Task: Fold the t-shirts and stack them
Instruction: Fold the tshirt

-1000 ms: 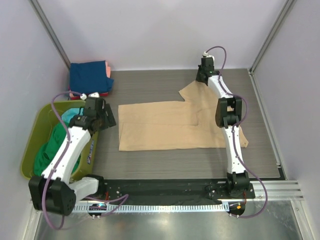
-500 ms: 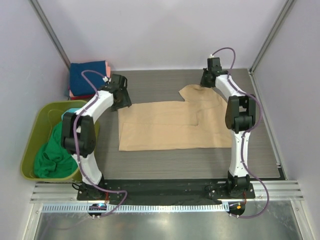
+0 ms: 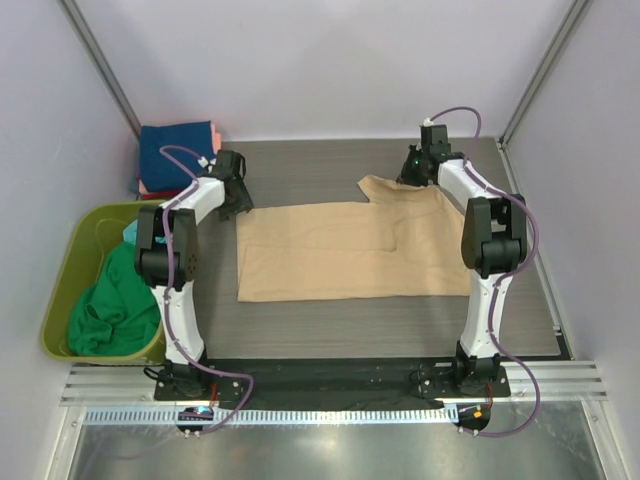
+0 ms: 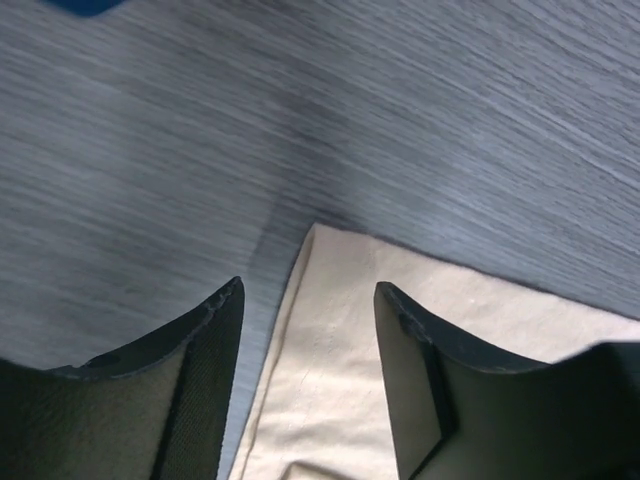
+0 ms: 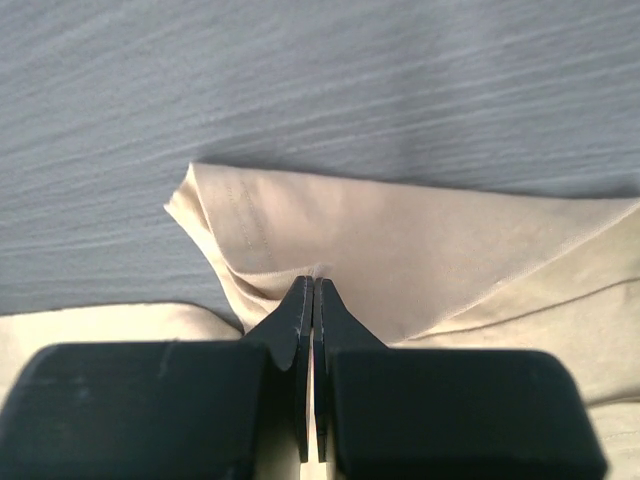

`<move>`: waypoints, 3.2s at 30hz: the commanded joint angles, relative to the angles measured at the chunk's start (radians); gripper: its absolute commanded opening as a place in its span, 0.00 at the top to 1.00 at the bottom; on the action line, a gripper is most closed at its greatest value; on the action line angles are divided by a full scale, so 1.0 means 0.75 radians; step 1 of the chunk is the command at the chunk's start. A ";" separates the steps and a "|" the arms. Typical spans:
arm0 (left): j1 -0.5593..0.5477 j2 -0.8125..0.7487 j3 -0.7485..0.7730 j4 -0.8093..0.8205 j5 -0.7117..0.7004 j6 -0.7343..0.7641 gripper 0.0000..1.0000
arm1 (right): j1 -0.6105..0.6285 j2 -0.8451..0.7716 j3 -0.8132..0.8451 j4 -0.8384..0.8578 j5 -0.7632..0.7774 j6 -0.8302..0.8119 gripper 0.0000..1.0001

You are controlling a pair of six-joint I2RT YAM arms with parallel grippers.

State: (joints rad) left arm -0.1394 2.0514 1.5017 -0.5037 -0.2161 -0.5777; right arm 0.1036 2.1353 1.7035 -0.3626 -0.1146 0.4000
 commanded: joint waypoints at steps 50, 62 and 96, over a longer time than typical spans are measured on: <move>-0.008 -0.471 -0.354 0.199 0.114 -0.095 1.00 | -0.009 -0.914 -0.700 0.111 0.199 0.045 0.99; -0.008 -0.686 -0.664 0.281 0.104 -0.130 1.00 | -0.066 -1.485 -1.228 0.109 0.443 0.156 0.99; -0.423 -0.519 -0.622 0.277 0.063 -0.119 0.40 | -0.087 -1.175 -1.474 0.177 0.208 0.496 0.05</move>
State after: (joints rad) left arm -0.4248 1.5887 0.9951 -0.3237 -0.2008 -0.6743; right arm 0.0311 1.1767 0.5537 -0.2977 0.0765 0.7418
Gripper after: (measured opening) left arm 0.604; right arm 0.953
